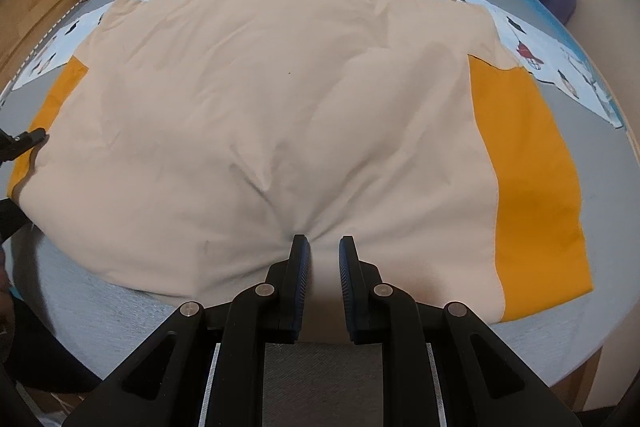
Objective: Fold large clothes
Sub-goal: 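Grasp the orange-lined corner with the left gripper and lift it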
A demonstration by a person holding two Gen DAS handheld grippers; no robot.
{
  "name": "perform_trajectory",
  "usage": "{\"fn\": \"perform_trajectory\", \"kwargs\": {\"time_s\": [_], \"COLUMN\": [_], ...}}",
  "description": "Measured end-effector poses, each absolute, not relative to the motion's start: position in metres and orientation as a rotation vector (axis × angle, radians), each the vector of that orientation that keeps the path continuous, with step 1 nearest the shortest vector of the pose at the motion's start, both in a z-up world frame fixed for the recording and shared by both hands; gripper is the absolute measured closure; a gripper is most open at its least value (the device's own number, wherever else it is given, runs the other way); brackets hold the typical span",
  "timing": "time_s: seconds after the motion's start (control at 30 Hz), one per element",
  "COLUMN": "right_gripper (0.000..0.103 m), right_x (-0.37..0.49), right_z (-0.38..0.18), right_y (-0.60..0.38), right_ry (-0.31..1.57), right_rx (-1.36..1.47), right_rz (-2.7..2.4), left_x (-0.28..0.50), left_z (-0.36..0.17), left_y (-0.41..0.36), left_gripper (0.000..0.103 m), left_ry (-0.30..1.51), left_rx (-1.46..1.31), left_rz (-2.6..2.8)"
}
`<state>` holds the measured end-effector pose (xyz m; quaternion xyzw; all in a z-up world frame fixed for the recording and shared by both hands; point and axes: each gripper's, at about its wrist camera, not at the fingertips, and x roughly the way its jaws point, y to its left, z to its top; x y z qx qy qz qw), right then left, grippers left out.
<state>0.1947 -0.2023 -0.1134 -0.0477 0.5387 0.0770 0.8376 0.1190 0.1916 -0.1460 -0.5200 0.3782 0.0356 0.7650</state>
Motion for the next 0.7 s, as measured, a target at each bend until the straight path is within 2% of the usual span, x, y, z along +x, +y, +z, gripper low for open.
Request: {"fn": "perform_trajectory", "kwargs": {"time_s": [0.03,0.13,0.43,0.6,0.7], "right_gripper": [0.086,0.086,0.086,0.086,0.086], "right_x": [0.195,0.191,0.167,0.146,0.145], "right_z": [-0.111,-0.095,-0.042,-0.034,-0.058], "right_y": [-0.204,-0.208,-0.167,-0.132,-0.103], "right_ry": [1.132,1.078,0.885,0.886,0.972], "right_rx": [-0.08,-0.014,0.041,0.094,0.028], "right_rz": [0.155,0.131,0.159,0.2,0.252], "left_x": [0.12,0.121,0.109,0.089,0.083], "left_z": [-0.143,-0.122,-0.026,0.01,0.016], "left_y": [0.19,0.187,0.193,0.201,0.198], "left_gripper": [0.087,0.092,0.094,0.094,0.094], "left_ry": [0.819,0.804,0.828,0.839,0.825], "left_rx": [-1.117,-1.037,-0.725,-0.507,-0.403], "left_rz": [0.075,0.077,0.07,0.045,0.027]}}
